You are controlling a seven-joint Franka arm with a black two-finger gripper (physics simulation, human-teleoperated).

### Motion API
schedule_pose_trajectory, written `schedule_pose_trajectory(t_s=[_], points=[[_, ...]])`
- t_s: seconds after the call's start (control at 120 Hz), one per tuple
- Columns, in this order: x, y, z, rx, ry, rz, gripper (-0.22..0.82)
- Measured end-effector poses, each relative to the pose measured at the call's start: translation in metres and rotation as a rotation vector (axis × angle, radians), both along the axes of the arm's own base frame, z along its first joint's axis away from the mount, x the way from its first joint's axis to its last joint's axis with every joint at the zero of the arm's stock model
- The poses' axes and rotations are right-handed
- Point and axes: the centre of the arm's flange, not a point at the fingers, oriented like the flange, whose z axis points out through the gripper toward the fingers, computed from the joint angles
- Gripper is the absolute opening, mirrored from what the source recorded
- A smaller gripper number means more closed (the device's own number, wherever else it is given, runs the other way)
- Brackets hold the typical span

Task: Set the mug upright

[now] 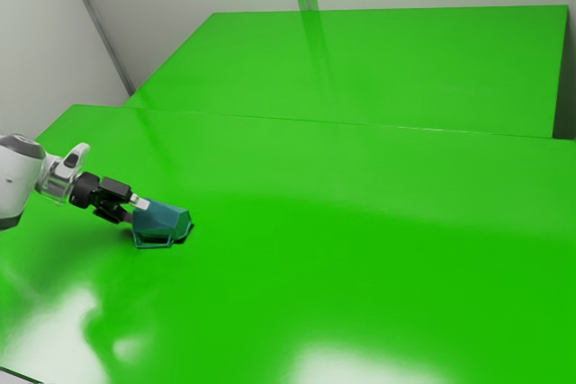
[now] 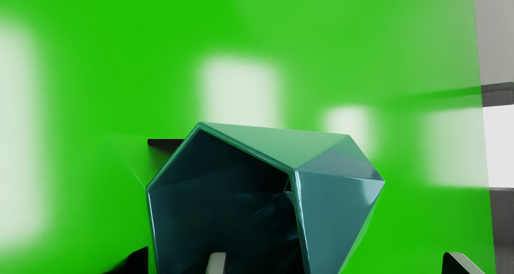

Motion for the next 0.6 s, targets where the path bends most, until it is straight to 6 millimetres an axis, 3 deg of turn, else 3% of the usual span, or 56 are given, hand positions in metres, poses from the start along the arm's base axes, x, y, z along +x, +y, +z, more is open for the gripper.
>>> schedule_pose_trajectory(t_s=[0.308, 0.6], points=[[0.006, -0.014, -0.002, -0.021, -0.021, -0.028, 0.57], [0.008, -0.015, -0.001, -0.018, -0.036, -0.032, 0.25]])
